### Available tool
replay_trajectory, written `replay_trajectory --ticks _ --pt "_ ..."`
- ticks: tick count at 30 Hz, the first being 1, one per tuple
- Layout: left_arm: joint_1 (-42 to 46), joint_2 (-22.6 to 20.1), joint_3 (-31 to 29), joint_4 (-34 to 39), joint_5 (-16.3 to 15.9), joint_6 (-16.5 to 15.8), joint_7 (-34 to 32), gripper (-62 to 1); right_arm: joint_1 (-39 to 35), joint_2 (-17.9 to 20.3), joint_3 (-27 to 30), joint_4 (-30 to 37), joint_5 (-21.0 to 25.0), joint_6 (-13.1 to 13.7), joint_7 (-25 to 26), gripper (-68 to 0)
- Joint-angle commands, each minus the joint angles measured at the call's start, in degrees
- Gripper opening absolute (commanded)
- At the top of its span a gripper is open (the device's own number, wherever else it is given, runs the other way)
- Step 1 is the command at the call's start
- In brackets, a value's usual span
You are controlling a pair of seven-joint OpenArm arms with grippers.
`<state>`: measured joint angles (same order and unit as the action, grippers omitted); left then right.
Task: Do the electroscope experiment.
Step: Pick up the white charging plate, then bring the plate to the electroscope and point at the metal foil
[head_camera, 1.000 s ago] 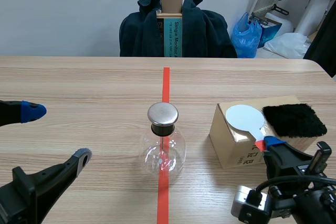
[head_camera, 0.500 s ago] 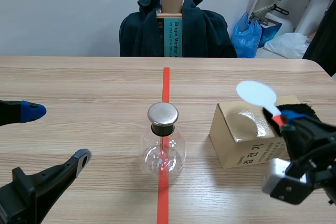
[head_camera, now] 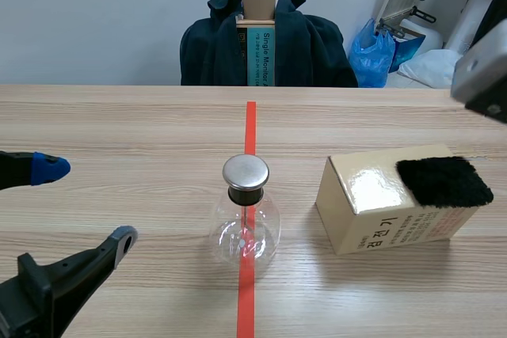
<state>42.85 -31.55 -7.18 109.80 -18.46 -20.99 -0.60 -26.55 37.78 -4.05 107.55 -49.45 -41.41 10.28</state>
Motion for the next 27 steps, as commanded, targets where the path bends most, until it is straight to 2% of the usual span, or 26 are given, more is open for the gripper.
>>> replay_trajectory --ticks 1,8,13,15,18,20,23,27 --pt "-0.2 -1.5 0.5 0.5 -1.0 0.3 -0.8 1.4 0.7 0.3 0.6 1.3 0.3 -3.5 -0.3 -66.9" --pt "-0.2 -5.5 0.7 -0.8 -2.4 0.3 -1.1 1.4 0.7 0.3 1.7 5.6 0.4 -3.5 -0.3 -66.9" --pt "-0.2 -10.1 1.7 -3.1 -3.7 0.3 -3.1 1.4 0.7 0.3 1.9 8.0 1.9 -3.5 0.7 -66.9" --pt "-0.2 -12.0 2.8 -4.4 -3.7 0.3 -4.8 -11.9 0.7 0.3 1.9 8.9 2.4 -3.5 0.9 -66.9" --pt "-1.9 -13.8 5.0 -6.3 -4.1 -0.2 -6.0 -27.8 0.7 0.3 1.7 9.4 2.8 -3.5 3.4 -66.9" --pt "-4.2 -14.4 7.4 -8.0 -4.5 -0.4 -6.1 -34.7 0.7 0.3 1.0 9.4 2.8 -3.5 5.4 -66.9" --pt "-9.4 -14.3 11.7 -11.2 -4.5 -0.9 -6.1 -41.9 0.7 0.3 -1.0 9.4 2.4 -3.5 6.5 -66.9" --pt "-17.0 -13.7 18.5 -16.1 -4.5 -1.2 -7.9 -56.0 0.7 -0.1 -5.4 9.3 0.7 -0.3 7.1 -66.9"
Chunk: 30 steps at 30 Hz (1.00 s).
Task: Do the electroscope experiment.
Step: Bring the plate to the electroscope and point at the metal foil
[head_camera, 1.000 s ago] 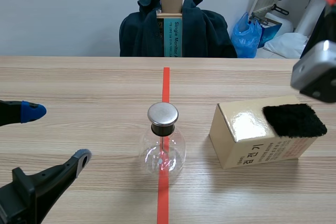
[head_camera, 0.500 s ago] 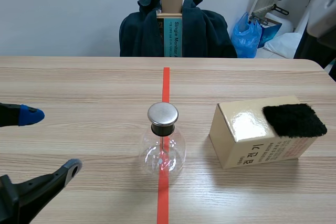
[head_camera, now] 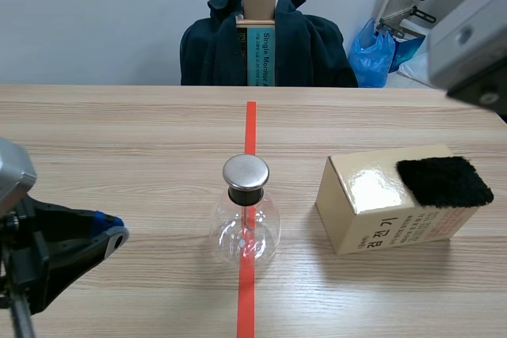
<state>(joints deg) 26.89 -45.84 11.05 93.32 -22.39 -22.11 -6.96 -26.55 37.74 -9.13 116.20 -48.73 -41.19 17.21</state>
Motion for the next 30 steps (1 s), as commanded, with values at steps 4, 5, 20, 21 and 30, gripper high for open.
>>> replay_trajectory --ticks 4,5,20,21,30 --pt "-7.9 2.5 6.2 -5.3 -0.5 -0.2 -4.9 -58.2 0.7 -2.0 -5.4 -0.2 -3.0 -0.3 0.1 -66.9" --pt "-9.4 3.1 7.4 -6.7 -0.3 -0.3 -5.5 -58.2 0.7 -2.6 -6.5 -0.5 -4.0 -0.3 0.1 -66.9" --pt "-22.7 14.8 18.5 -27.3 8.7 -3.1 -13.7 -57.7 4.7 -11.1 -15.0 -17.9 -13.0 1.9 -0.3 -66.9" --pt "-23.0 15.3 18.8 -28.2 8.7 -3.1 -13.8 -57.7 4.8 -11.4 -15.0 -19.2 -13.1 1.9 -0.3 -66.9" --pt "-24.1 16.6 18.9 -31.7 8.7 -2.9 -14.7 -57.7 6.4 -12.5 -15.0 -27.1 -14.1 1.9 -0.7 -66.9"
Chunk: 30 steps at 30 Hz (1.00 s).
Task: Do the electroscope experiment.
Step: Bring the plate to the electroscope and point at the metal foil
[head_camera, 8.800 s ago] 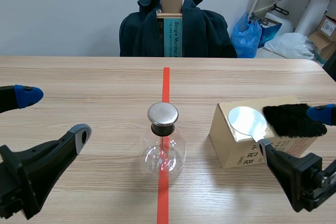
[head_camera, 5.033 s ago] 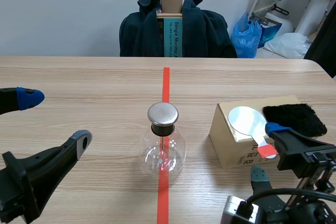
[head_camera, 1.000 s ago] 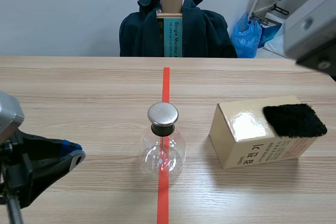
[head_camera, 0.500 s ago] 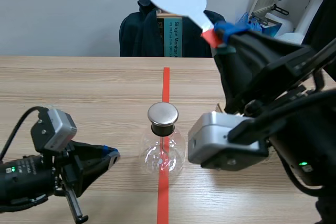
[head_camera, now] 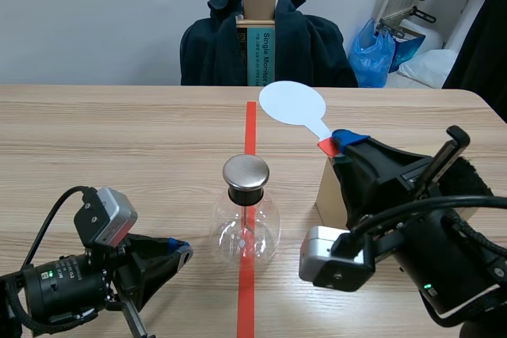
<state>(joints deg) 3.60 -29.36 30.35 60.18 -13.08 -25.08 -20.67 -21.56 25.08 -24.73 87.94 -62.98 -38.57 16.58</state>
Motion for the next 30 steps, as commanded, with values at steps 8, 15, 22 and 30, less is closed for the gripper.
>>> replay_trajectory --ticks 8,15,22,30 --pt "-0.8 0.2 -0.3 1.4 -0.6 0.0 -1.0 -57.7 1.7 0.0 0.6 -0.4 0.4 2.3 -2.0 -66.9" --pt "-0.8 1.0 -0.3 1.4 -0.6 0.1 -0.9 -57.7 1.7 -0.2 0.6 -0.4 0.6 6.6 -2.1 -66.9" --pt "-0.8 1.6 -0.2 1.4 -0.6 0.1 -0.9 -57.7 1.7 -0.9 0.6 -0.4 0.3 7.1 -1.6 -66.9" --pt "-0.8 1.7 -0.2 1.4 -0.6 0.1 -0.9 -57.7 1.7 -0.9 0.6 -0.4 -0.1 7.1 3.7 -66.9"
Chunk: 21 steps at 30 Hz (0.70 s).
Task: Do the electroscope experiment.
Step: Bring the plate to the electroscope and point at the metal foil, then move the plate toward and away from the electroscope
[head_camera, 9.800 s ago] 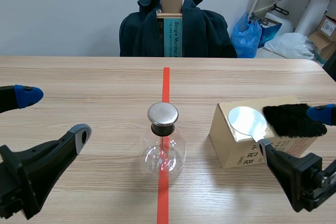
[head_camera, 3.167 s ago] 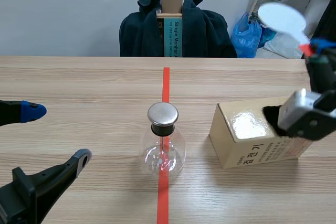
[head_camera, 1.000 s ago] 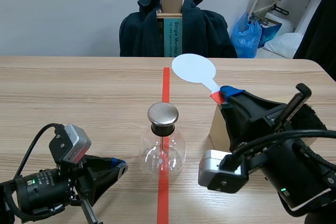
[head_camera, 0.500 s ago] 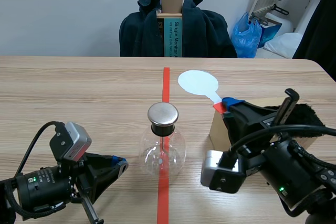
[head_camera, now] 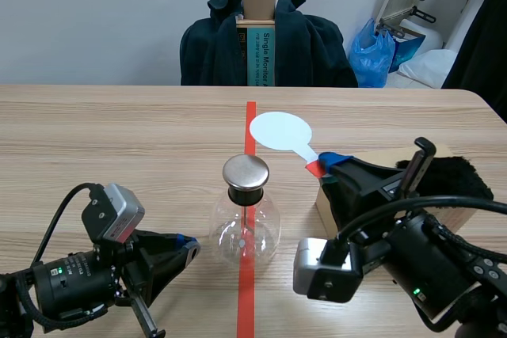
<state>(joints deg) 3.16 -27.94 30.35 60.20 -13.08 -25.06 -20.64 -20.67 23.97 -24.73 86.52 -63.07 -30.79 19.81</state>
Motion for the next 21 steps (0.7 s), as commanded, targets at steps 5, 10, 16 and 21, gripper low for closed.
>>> replay_trajectory --ticks 5,10,16,21 --pt "-0.3 0.3 -0.2 1.4 -0.6 0.1 -0.9 -57.7 0.8 0.2 0.6 1.0 -1.3 -0.6 4.9 -66.9" --pt "-0.3 0.3 -0.2 1.4 -0.6 0.1 -0.9 -57.7 0.7 0.2 0.6 1.0 -2.2 -0.6 8.8 -66.9" --pt "-0.3 0.3 -0.2 1.4 -0.6 0.1 -0.9 -57.7 0.7 0.2 0.6 1.0 -2.6 -0.7 10.7 -66.9" --pt "-0.3 0.3 -0.2 1.4 -0.6 0.1 -0.9 -57.7 0.7 0.2 0.6 1.0 -3.0 -0.7 11.6 -66.9"
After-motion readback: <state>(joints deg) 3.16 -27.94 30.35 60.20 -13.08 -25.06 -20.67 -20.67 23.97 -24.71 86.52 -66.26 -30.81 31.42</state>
